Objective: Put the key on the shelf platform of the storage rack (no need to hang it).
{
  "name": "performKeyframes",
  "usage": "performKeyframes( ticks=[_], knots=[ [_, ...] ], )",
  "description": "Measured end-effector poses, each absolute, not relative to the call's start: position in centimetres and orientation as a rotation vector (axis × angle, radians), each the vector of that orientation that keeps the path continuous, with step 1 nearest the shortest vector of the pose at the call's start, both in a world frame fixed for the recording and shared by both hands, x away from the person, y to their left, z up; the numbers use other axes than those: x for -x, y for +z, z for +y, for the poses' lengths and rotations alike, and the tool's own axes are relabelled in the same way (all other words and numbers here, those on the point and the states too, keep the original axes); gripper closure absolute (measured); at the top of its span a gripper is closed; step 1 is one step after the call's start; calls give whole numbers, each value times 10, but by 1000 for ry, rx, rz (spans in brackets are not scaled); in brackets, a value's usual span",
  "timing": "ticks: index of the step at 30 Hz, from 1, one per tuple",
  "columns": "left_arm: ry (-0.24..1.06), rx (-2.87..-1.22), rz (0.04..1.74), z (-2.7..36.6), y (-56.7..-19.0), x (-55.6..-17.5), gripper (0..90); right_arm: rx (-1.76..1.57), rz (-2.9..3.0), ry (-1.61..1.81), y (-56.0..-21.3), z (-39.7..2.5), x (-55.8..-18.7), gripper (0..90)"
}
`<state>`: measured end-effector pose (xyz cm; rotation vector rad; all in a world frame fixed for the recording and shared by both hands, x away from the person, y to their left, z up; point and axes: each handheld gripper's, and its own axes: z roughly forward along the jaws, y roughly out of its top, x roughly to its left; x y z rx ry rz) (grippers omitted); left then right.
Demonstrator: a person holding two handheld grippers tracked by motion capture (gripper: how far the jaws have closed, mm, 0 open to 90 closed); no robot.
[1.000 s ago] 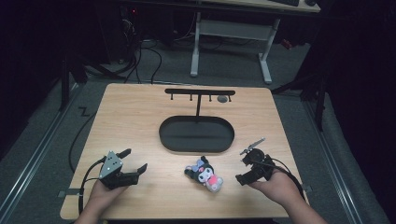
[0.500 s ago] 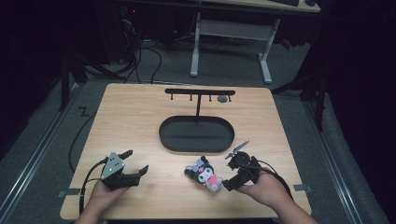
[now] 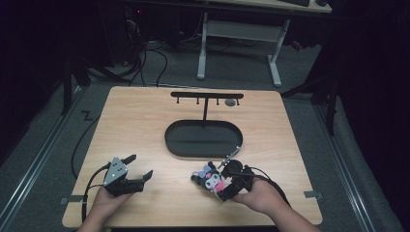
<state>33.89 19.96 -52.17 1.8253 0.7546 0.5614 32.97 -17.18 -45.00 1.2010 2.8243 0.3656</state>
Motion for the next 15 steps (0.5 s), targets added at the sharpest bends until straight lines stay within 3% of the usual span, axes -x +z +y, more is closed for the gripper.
performKeyframes(
  ticks=[15],
  knots=[
    [555,-1839,755,199,-523,-338,151,-1137,2899,268,-476,-151,-339,193]
  ],
)
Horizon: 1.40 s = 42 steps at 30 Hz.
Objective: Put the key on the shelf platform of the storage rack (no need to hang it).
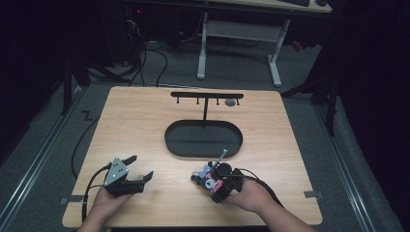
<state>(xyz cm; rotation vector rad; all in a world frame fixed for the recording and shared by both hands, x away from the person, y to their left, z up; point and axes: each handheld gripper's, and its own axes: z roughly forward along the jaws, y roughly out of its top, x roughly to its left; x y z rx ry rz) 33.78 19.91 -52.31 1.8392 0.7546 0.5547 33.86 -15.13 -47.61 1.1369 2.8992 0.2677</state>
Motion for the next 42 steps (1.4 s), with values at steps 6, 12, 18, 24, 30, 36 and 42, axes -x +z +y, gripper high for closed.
performKeyframes(
  ticks=[6,12,18,24,30,36,42],
  knots=[
    [555,-1841,759,200,-523,-338,151,-1142,2897,253,-478,-152,-340,207],
    [554,-1844,755,199,-523,-338,151,-1151,2906,229,-481,-151,-342,249],
    [554,-1844,748,199,-523,-337,151,-1154,2918,214,-483,-147,-342,327],
    [560,-1842,742,199,-523,-337,151,-1150,2906,212,-482,-148,-342,408],
    [563,-1840,745,200,-523,-337,152,-1164,2901,211,-481,-149,-341,451],
    [564,-1844,741,199,-523,-336,152,-1157,2896,232,-480,-149,-341,468],
    [563,-1842,748,200,-524,-337,152,-1177,2886,273,-468,-152,-342,474]
  ],
)
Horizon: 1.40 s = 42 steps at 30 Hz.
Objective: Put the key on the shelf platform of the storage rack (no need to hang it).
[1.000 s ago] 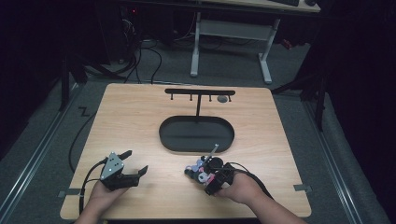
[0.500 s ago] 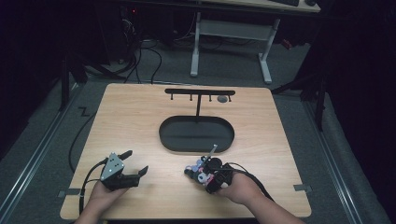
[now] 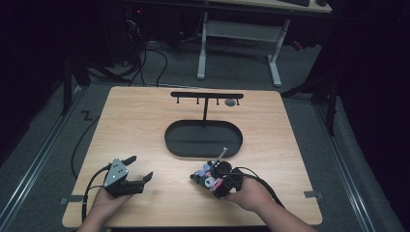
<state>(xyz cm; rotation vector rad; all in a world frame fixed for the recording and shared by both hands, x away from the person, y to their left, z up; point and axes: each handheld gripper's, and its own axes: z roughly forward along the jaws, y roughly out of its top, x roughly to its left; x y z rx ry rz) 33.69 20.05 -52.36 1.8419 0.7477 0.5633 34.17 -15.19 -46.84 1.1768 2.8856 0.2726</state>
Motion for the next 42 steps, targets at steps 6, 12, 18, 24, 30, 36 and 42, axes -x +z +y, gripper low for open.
performKeyframes(
  ticks=[6,12,18,24,30,36,42],
  knots=[
    [559,-1845,748,200,-524,-337,152,-1229,2838,282,-449,-160,-344,475],
    [555,-1845,751,200,-524,-337,152,-1232,2797,309,-433,-170,-346,474],
    [553,-1843,748,200,-524,-337,152,-1264,2778,316,-428,-177,-350,475],
    [556,-1842,747,200,-524,-337,152,-1330,2748,326,-423,-184,-355,474],
    [554,-1843,746,200,-524,-337,152,-1343,2721,323,-419,-193,-361,475],
    [551,-1848,746,200,-524,-337,152,-1321,2707,318,-416,-198,-368,475],
    [554,-1843,745,200,-524,-336,152,-1338,2686,324,-411,-204,-377,474]
  ],
)
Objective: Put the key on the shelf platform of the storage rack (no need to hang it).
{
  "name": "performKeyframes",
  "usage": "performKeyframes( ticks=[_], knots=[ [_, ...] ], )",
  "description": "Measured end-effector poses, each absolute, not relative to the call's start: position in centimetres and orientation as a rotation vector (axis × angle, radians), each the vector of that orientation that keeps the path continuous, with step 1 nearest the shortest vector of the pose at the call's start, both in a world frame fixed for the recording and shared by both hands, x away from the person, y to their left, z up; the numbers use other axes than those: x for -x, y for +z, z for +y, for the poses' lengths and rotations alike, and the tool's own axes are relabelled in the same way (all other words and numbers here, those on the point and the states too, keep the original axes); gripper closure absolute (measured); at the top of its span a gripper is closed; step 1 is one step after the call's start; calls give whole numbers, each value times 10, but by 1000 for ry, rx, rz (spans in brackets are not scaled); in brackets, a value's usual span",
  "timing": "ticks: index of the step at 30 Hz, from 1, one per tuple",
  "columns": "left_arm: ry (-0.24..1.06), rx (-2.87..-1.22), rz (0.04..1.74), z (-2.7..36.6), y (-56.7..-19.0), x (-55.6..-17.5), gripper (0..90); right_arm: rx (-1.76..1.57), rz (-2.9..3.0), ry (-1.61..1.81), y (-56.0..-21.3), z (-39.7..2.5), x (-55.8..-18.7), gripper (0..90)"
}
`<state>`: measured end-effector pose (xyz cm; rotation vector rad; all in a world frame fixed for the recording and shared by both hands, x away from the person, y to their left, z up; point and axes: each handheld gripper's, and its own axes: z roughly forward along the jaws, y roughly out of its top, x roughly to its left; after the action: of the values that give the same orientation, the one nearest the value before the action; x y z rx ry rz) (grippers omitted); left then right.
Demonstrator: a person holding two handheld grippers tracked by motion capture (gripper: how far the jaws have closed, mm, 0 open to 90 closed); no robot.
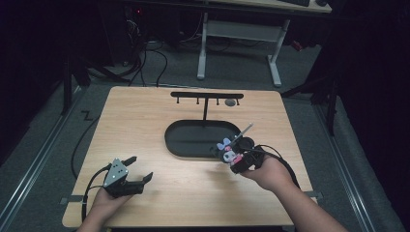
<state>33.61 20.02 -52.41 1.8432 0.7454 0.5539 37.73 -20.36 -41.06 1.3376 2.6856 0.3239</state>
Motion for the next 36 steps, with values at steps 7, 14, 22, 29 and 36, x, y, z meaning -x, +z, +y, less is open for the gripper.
performKeyframes(
  ticks=[7,14,22,29,36],
  knots=[
    [552,-1851,743,201,-525,-336,152,-1347,2660,324,-410,-205,-388,475],
    [549,-1848,745,201,-524,-337,153,-1361,2644,327,-411,-201,-404,474],
    [548,-1849,741,201,-524,-335,153,-1366,2631,329,-415,-195,-424,474],
    [545,-1839,743,201,-524,-336,154,-1362,2636,325,-419,-187,-441,474],
    [545,-1849,737,200,-524,-335,154,-1362,2634,318,-425,-180,-454,474]
  ],
)
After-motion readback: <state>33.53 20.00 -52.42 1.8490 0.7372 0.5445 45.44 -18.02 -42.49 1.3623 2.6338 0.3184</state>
